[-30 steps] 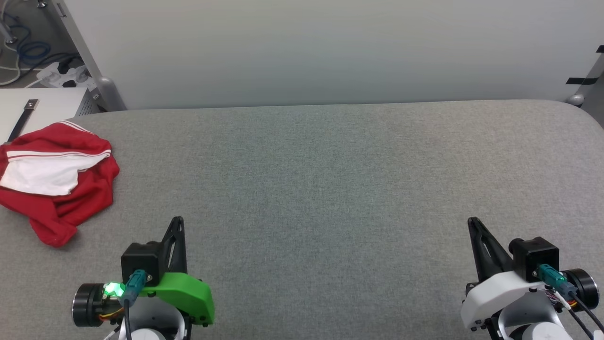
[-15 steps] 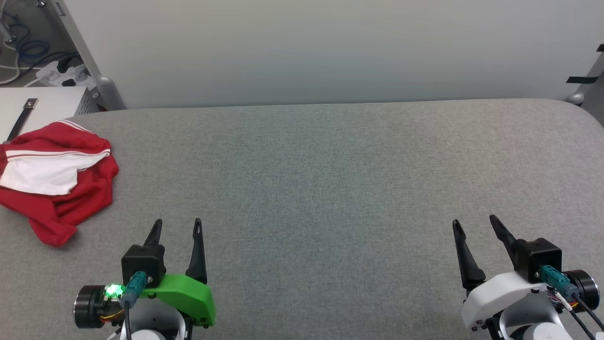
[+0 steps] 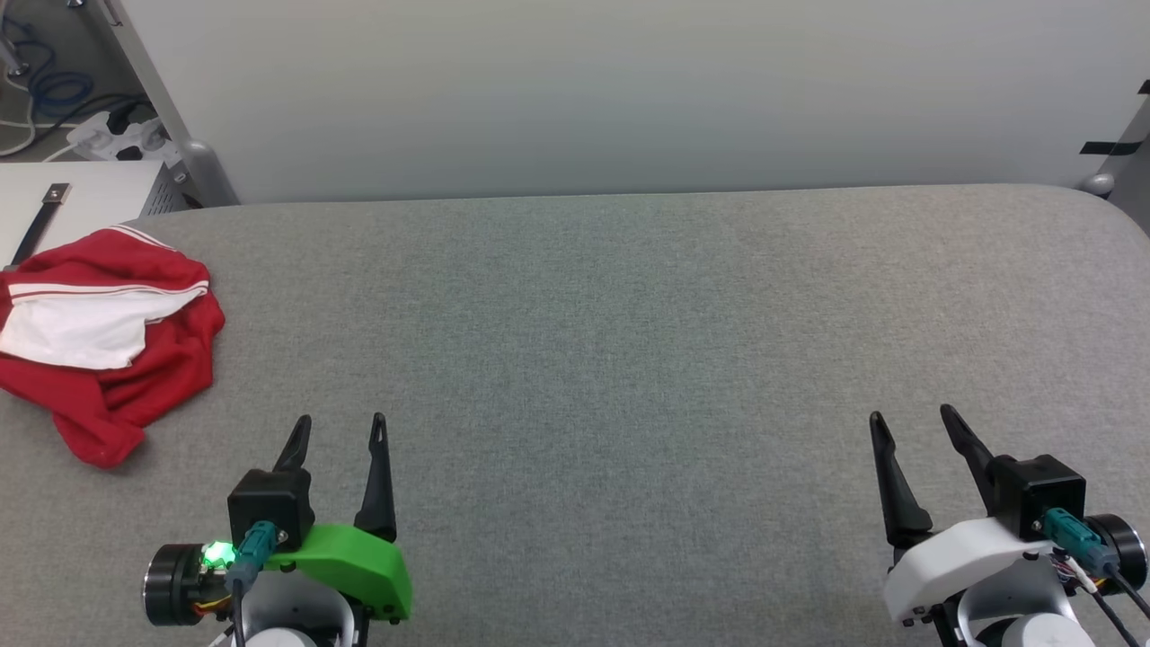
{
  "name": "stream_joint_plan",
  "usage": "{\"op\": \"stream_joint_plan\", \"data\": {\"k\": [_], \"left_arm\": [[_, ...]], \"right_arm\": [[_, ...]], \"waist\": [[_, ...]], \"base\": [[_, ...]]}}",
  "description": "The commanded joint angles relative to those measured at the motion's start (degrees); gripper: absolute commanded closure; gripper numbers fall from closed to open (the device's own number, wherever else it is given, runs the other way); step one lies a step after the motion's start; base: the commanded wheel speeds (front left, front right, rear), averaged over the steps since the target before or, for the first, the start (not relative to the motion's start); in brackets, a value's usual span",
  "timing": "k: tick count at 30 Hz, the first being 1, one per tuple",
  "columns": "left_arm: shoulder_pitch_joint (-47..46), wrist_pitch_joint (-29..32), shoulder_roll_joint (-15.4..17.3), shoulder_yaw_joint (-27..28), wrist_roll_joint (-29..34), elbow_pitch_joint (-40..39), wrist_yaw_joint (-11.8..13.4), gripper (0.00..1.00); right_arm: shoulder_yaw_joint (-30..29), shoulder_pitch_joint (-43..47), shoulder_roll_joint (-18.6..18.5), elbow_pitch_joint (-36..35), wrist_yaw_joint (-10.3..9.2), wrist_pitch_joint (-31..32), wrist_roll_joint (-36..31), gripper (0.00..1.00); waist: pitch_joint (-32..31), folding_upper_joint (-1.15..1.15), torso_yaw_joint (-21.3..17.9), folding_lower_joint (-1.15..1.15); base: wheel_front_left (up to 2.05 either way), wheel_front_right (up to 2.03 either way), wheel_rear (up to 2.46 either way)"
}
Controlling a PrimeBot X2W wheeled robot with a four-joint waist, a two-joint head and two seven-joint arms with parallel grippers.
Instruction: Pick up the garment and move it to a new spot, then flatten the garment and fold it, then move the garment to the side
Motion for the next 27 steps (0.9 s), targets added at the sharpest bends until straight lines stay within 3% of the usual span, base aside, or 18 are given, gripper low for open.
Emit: {"op": "stream_joint_plan", "data": {"k": [1, 27], "left_arm": [[-0.69, -0.64, -0.08, -0.18, -0.47, 0.35, -0.16, 0.00], [-1.43, -3.71, -0.15, -0.92, -2.48, -1.18, -1.48, 0.00]], "right_arm": [[-0.24, -0.74, 0.03, -0.12, -0.01, -0.60, 0.64, 0.00], [-0.77, -1.56, 0.04, -2.43, -0.02, -3.63, 1.97, 0.00]], "waist": [[0.03, 0.00, -0.01, 0.00], [0.79, 0.00, 0.18, 0.00]], "base": [[0.00, 0.00, 0.00], [0.00, 0.00, 0.00]]}}
